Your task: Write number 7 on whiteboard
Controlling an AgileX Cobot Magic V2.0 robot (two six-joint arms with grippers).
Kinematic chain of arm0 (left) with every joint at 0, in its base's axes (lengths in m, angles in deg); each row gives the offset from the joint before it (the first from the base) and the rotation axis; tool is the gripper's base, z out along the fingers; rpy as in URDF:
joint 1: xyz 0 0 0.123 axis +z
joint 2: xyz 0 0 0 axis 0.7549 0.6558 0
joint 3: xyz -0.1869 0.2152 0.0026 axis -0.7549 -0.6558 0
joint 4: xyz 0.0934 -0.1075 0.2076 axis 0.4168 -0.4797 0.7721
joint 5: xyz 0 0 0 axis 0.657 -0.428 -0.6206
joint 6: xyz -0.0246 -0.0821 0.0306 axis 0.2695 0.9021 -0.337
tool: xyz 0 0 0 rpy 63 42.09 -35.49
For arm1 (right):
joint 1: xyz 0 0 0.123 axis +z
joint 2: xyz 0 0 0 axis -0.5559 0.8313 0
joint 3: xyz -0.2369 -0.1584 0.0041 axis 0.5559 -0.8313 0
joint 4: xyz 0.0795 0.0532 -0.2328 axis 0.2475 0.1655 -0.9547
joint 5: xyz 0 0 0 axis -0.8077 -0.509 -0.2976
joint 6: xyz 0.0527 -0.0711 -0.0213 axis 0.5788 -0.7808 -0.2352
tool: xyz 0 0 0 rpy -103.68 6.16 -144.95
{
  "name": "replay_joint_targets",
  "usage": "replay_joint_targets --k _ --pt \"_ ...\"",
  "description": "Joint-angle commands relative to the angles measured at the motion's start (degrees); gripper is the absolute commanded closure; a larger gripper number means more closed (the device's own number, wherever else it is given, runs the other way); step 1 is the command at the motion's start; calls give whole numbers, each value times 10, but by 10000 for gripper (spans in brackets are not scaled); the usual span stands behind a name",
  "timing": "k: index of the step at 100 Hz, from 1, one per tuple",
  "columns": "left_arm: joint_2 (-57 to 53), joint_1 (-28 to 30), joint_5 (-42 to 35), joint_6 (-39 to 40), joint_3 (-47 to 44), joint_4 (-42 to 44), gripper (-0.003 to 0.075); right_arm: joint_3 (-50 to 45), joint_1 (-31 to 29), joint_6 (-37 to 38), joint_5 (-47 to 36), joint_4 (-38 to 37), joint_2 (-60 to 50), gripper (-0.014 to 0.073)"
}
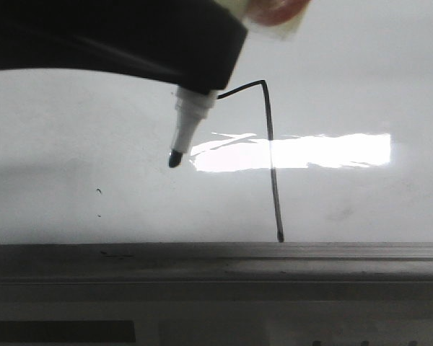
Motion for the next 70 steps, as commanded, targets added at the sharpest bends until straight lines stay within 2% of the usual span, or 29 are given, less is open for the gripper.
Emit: replay_joint_targets --k 1,8,19,25,37,52,61,70 --pt "-8 -3 -62 71 16 -24 741 19 -1 1 -35 4 -14 575" --pt "-8 -3 -105 126 16 -23 741 19 -1 1 -35 -3 -21 667" --pt "-8 -3 -178 233 16 -1 741 19 -1 1 -35 -6 -28 648" --pt "-8 -7 -202 261 16 18 741 19 -1 1 -35 -6 -28 646" --pt "-8 -32 -233 264 16 22 741 19 -1 1 -35 -6 -28 646" --pt "-8 -106 -289 266 15 33 741 19 -1 1 -33 -6 -28 646" --pt "-8 -162 -393 265 -1 16 741 19 -1 1 -30 -6 -28 646" --pt "-8 -193 -509 225 -20 -99 741 19 -1 1 -27 -6 -28 646"
